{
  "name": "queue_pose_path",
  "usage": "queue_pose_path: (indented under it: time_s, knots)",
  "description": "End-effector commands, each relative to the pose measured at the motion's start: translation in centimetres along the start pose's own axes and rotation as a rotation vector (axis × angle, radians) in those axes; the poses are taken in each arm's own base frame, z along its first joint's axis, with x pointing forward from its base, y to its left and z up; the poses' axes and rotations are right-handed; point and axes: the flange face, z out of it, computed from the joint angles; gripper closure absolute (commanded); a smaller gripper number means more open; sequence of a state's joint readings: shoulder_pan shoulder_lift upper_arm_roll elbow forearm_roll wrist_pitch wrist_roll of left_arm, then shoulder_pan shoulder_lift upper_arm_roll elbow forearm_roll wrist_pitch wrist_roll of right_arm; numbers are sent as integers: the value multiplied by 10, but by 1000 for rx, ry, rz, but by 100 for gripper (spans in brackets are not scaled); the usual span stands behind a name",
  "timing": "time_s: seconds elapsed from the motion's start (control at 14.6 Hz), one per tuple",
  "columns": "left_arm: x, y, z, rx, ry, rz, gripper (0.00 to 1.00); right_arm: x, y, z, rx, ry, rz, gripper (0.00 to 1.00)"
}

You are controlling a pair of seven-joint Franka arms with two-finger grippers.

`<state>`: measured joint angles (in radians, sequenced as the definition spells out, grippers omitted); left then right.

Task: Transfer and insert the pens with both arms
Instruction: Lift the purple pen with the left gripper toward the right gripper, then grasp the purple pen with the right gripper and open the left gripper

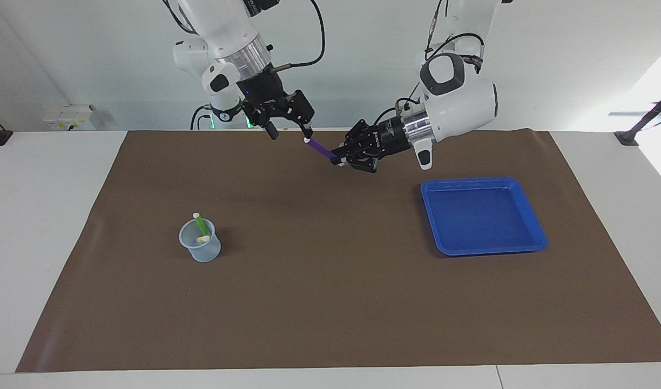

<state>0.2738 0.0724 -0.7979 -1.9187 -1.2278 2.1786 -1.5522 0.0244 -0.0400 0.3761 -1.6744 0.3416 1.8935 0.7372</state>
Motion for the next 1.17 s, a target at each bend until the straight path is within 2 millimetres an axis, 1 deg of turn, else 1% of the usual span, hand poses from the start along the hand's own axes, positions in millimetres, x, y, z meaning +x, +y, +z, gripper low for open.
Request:
queue_pose_path:
  time_s: [0.0,0.07,0.14,0.21,0.41,0.69,0.89,0.96,1.03,1.1]
  knots:
    - [-2,-15,4,-45,-32,-39,100,-7,-4,0,22,11,22,0]
    - [-3,-17,6,-53,-37,-42,100,-12,-10,2,32,16,10,0]
    - [-2,-24,14,-40,-29,-34,100,-11,-12,1,47,33,6,0]
    - [-1,-30,19,-36,-19,-6,100,-7,-12,1,59,46,2,0]
    - [11,-38,22,-17,-14,49,100,-1,-14,-2,89,85,1,0]
    - [9,-38,19,-21,-47,46,100,-2,-10,3,73,84,-6,1]
    - [9,-37,18,-22,-48,45,100,-8,-2,12,49,75,-2,1]
    - [9,-37,18,-22,-49,46,100,-9,-2,12,48,76,-3,5]
    - [9,-38,19,-21,-49,45,100,-9,-2,11,49,77,-4,11]
    - [9,-38,19,-21,-49,46,100,-8,-3,11,53,80,-6,27]
